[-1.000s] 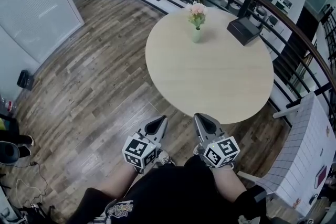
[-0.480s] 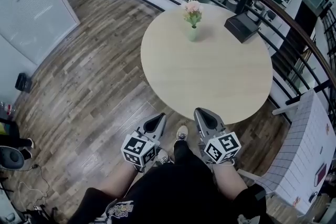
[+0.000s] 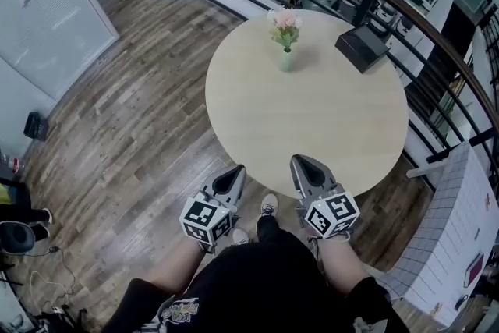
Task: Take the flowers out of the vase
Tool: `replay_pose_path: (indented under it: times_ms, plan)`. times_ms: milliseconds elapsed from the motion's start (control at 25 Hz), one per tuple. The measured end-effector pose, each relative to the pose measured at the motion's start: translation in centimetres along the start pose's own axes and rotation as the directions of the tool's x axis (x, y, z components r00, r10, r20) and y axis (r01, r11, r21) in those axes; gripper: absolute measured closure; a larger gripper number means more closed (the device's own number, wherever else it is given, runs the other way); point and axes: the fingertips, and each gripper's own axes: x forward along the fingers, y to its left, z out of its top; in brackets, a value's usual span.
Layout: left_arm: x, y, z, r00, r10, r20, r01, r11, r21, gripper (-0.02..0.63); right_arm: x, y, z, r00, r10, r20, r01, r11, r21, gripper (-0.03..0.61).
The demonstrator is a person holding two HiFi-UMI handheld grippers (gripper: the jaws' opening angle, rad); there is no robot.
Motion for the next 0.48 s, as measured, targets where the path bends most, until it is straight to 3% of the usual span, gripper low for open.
replay_pose_path:
  times_ms: [480]
  plan:
    - [8.0, 3.2, 1.8, 1.0, 0.014, -0.027, -0.014, 1.0, 0.019, 0.607, 4.5, -7.4, 1.5, 1.0, -0.009, -0.016, 0.009, 1.0, 0.008, 0.557]
